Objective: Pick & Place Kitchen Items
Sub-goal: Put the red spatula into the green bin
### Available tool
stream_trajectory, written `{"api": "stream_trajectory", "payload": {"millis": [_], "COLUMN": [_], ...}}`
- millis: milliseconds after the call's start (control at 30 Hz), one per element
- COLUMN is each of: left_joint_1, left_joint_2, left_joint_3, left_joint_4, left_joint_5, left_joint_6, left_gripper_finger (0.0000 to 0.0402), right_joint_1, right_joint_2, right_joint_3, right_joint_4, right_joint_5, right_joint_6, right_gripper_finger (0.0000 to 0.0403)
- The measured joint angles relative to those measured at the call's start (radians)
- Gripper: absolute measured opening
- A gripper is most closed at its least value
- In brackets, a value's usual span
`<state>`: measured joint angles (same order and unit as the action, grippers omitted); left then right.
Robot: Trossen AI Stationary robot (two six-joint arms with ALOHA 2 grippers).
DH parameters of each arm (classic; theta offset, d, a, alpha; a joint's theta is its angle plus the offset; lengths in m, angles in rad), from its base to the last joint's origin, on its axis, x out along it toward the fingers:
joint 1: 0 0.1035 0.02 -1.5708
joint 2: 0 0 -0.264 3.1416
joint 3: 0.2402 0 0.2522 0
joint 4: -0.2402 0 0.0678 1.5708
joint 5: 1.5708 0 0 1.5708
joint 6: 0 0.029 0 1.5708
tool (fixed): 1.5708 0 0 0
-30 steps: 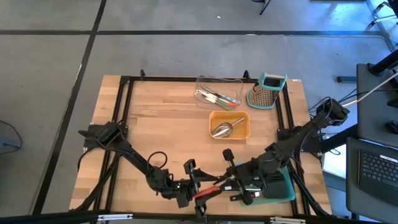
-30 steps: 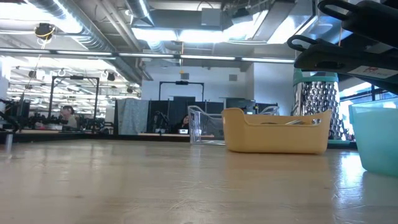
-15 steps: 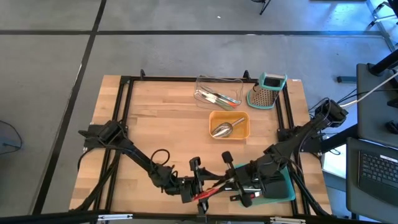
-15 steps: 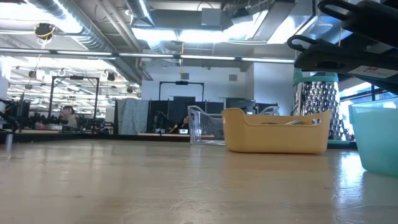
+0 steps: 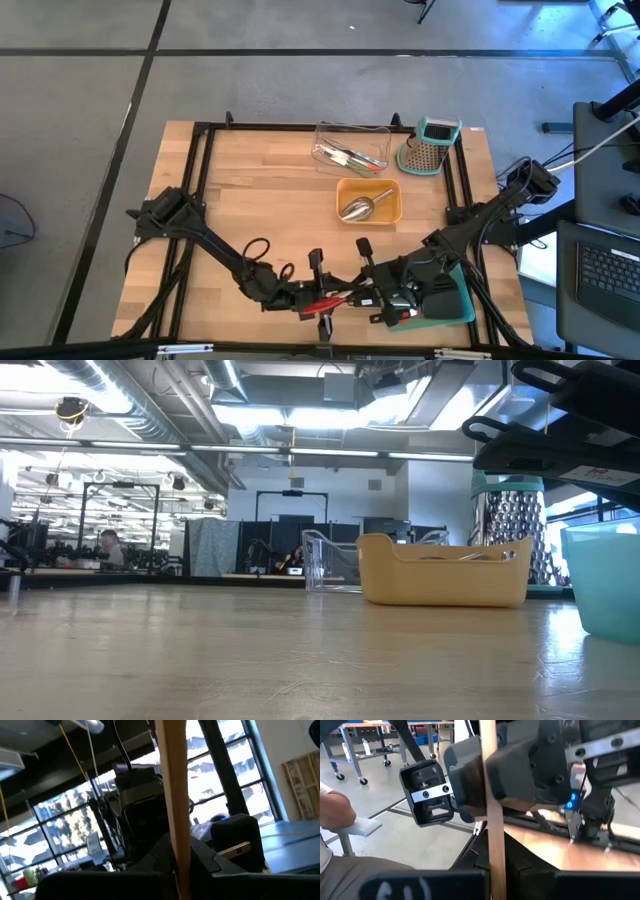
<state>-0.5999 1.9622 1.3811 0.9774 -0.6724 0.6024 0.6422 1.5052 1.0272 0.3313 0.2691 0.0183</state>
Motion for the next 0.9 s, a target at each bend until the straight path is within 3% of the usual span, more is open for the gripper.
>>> {"api": "stream_trajectory", "payload": {"millis": [200,467,667,900], "left_joint_1": [-0.001,-0.013,-0.029,-0.023], "left_joint_2": [-0.029,-0.053,-0.14,-0.227], "left_joint_3": [0.0,0.0,0.0,0.0], "left_joint_4": [-0.129,-0.174,-0.398,-0.736], "left_joint_5": [-0.005,-0.04,-0.051,-0.076], "left_joint_6": [-0.025,0.005,-0.108,-0.327], "left_gripper_finger": [0.0012,0.0011,0.001,0.001], "right_joint_1": [-0.002,-0.009,-0.003,0.011], "right_joint_2": [0.0,-0.031,-0.086,-0.13], "right_joint_3": [0.0,-0.002,-0.002,-0.002], "right_joint_4": [-0.063,-0.193,-0.342,-0.457], "right_joint_5": [-0.006,-0.007,-0.008,-0.022], "right_joint_6": [0.085,0.214,0.296,0.341], "right_gripper_finger": [0.0055,0.0164,0.0221,0.0233]}}
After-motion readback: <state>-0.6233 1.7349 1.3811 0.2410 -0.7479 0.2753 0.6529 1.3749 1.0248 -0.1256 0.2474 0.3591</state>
